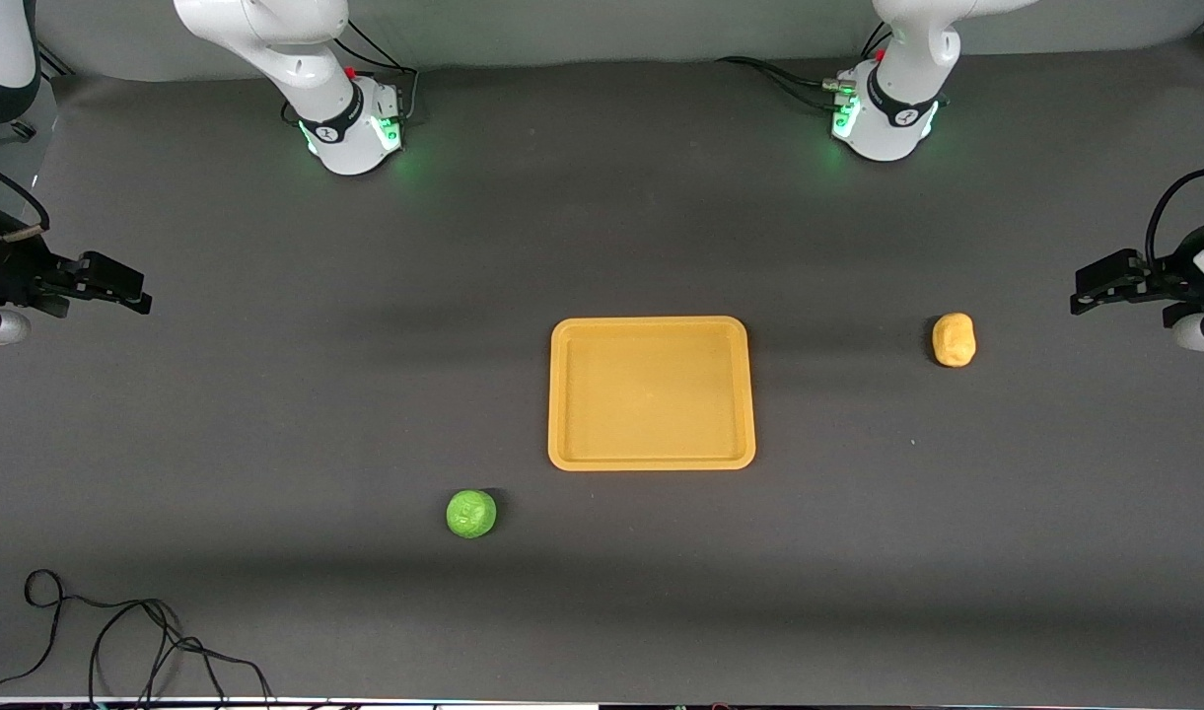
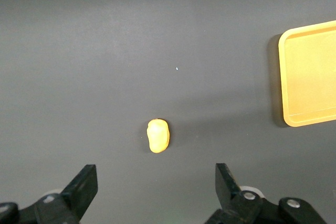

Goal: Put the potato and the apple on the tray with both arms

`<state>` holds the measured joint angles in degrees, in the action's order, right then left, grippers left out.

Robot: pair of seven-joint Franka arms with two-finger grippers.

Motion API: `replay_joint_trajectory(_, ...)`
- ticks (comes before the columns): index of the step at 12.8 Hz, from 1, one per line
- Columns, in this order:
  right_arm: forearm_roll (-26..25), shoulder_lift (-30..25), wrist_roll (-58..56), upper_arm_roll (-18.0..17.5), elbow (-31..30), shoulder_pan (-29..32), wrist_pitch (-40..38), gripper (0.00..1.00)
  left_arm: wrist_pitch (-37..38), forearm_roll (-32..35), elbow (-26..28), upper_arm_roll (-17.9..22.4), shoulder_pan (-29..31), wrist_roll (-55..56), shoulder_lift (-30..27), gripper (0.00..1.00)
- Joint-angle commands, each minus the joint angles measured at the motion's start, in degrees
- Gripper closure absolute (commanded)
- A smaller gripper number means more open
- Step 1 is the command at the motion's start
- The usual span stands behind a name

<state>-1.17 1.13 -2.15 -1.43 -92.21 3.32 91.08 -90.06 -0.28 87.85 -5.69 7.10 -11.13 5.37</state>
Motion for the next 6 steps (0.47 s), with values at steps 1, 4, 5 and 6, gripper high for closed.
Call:
replay_joint_trajectory(1,1.1,-0.3,0.4,0.2,0.5,-0.2,-0.9,0.00,0.9,-0.4,-1.2,0.1,-0.1,0.8,0.4,0.00)
replay_joint_trajectory(4,1.1,-0.3,0.3,0.2,0.5,-0.2,-0.9,0.00,0.9,-0.4,-1.1,0.1,-0.2,0.8,0.4,0.00)
replay_joint_trajectory(5,1.1,-0.3,0.4,0.2,0.5,-0.2,-0.9,0.00,0.9,-0.4,-1.1,0.1,-0.2,0.8,0.4,0.00)
replay_joint_trajectory(6,1.1,-0.2,0.6,-0.1,0.5,-0.2,-0.9,0.00,0.9,-0.4,-1.0,0.1,-0.2,0.9,0.4,0.00)
